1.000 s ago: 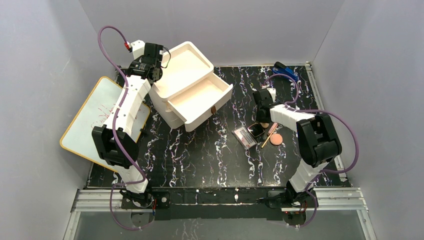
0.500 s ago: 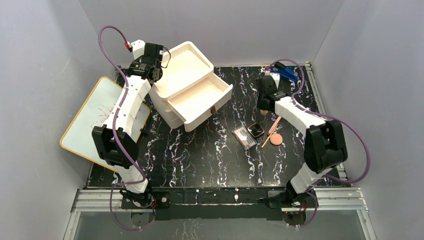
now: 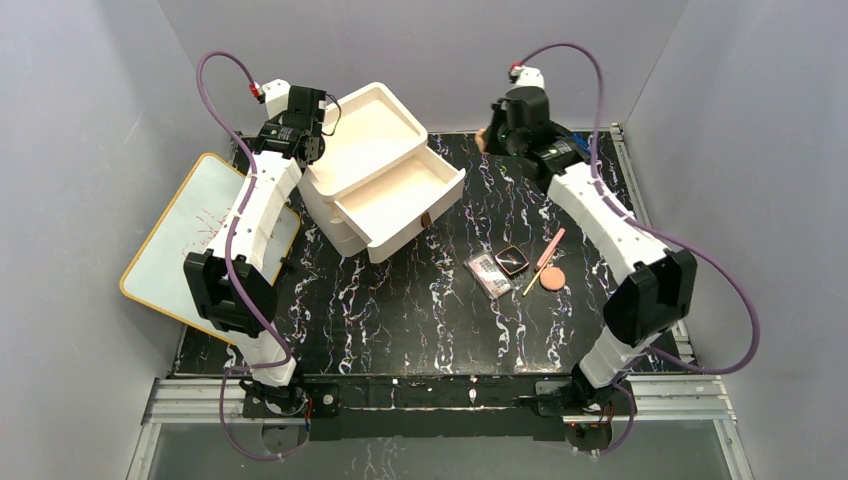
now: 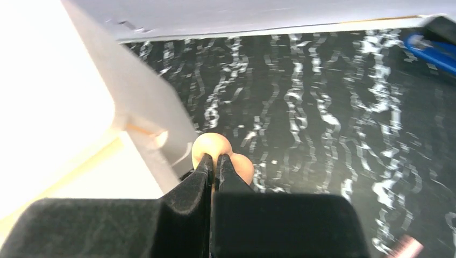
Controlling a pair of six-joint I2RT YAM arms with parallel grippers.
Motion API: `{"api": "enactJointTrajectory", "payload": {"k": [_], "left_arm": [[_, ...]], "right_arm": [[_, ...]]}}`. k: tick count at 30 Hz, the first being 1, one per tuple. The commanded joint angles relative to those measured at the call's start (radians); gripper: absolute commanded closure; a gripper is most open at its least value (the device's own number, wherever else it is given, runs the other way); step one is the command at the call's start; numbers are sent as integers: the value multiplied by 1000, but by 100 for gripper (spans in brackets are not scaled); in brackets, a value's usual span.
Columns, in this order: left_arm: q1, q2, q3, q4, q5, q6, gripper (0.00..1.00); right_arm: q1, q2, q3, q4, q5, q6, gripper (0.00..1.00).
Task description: Organize the makeup
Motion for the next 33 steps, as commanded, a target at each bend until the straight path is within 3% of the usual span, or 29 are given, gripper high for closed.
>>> {"api": "enactJointTrajectory", "payload": {"k": [1, 12, 13, 14, 16, 17, 21, 23, 24, 27, 33], "left_arm": [[-4, 9, -44, -58, 76, 34, 100], [-3, -3, -66, -51, 78, 45, 100], [-4, -3, -69, -48, 78, 45, 100], [-4, -3, -71, -46, 79, 47, 100], [-4, -3, -74, -44, 81, 48, 100], [-4, -4, -74, -44, 82, 48, 100], [-3, -3, -71, -43, 82, 50, 100], [-3, -3, -69, -43, 84, 50, 100], [-4, -3, -67, -43, 84, 50, 100], [-4, -3, -63, -44, 89, 50, 100], [-5, -6, -53, -45, 91, 54, 100]], "right_arm": [[89, 88, 105, 31, -92, -37, 99], [211, 210, 198, 10, -158, -37, 98], [216, 214, 198, 5, -166, -37, 84], [220, 219, 198, -1, -172, -37, 76], [227, 226, 200, -14, -181, -37, 75], [228, 228, 205, -18, -185, -36, 76], [246, 213, 222, -30, -190, -39, 98], [257, 200, 227, -30, -182, -43, 99], [263, 196, 232, -33, -183, -47, 93], [271, 192, 244, -49, -182, -51, 61], [271, 83, 177, -1, -42, -96, 48]]}}
